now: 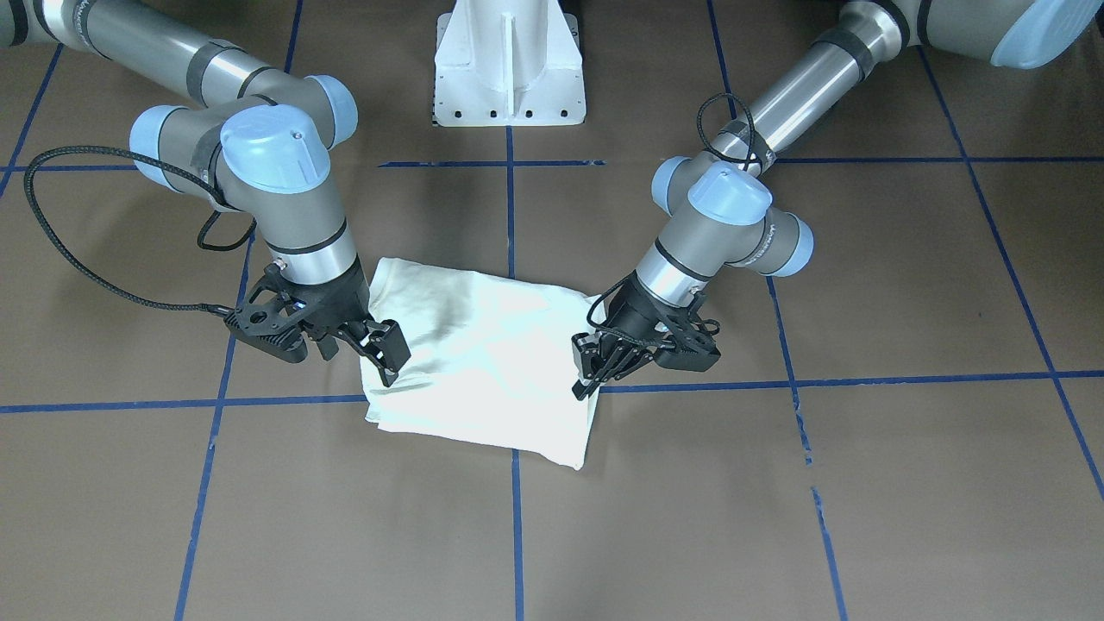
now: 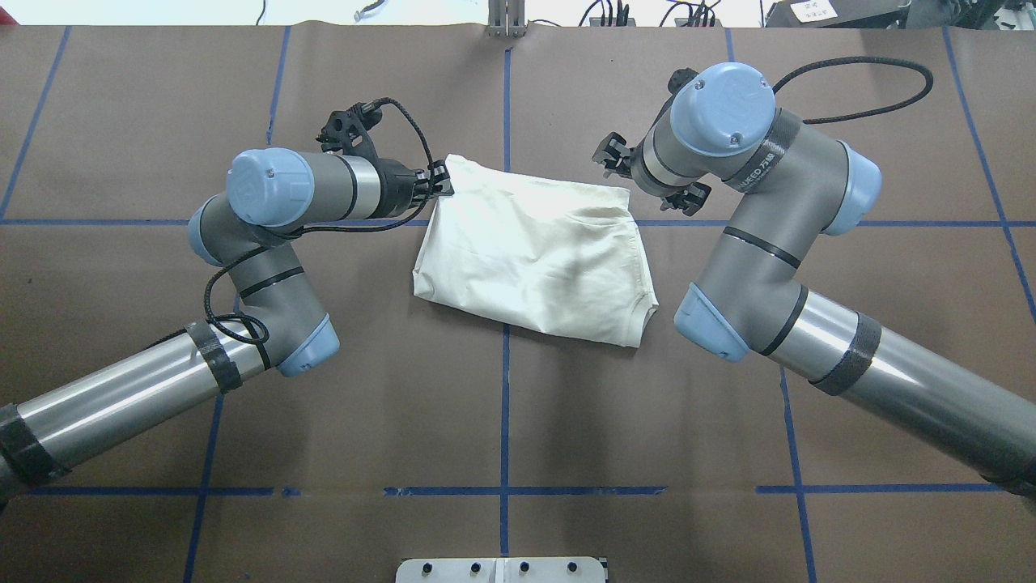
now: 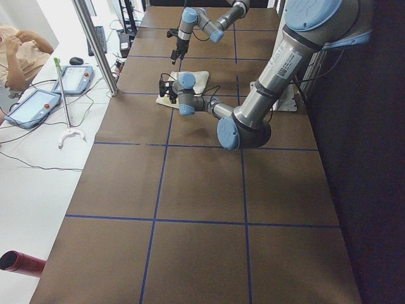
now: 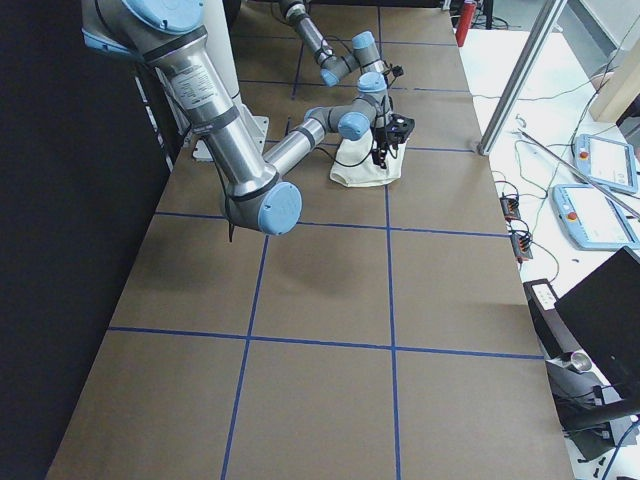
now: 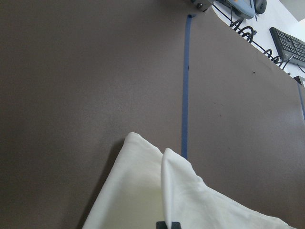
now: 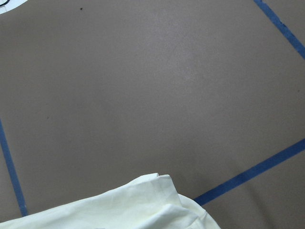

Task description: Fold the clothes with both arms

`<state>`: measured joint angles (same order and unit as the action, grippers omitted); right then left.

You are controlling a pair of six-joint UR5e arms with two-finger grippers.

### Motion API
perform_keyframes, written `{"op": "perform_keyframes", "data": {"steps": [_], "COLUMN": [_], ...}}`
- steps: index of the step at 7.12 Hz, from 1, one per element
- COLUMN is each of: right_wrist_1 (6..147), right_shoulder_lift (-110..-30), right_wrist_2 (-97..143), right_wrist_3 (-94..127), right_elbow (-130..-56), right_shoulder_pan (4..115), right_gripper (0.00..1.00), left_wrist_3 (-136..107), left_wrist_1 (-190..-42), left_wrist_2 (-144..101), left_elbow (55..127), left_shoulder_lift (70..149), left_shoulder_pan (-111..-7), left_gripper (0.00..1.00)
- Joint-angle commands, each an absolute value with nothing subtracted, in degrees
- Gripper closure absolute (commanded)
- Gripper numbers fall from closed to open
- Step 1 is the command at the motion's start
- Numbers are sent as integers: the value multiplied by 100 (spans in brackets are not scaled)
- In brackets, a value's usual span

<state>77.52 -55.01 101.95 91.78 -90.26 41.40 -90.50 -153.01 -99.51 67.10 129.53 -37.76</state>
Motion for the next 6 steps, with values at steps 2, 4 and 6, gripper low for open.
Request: {"op": "perform_keyframes", "data": {"steps": [2, 4, 6], "right_wrist_1": [7743, 7752, 7805], "right_shoulder_lift": [-5502, -5502, -5737], "right_wrist_2": [10195, 10195, 10614], "right_wrist_3": [9185, 9193, 9185], "right_elbow": [-9026, -9087, -9516], "right_shoulder_pan": [4140, 4140, 4288], "right_gripper": [2, 2, 2], "left_wrist_3": [-9290, -9290, -9795], "left_wrist_1": [-15293, -15249, -15196], "left_wrist_2": [-9923, -9984, -10615], "left_elbow": [6689, 6819, 7449], "left_shoulder_lift": [12867, 12596, 12577], "left_shoulder_pan": [-3788, -3988, -4088], "left_gripper": [67, 60, 100]}}
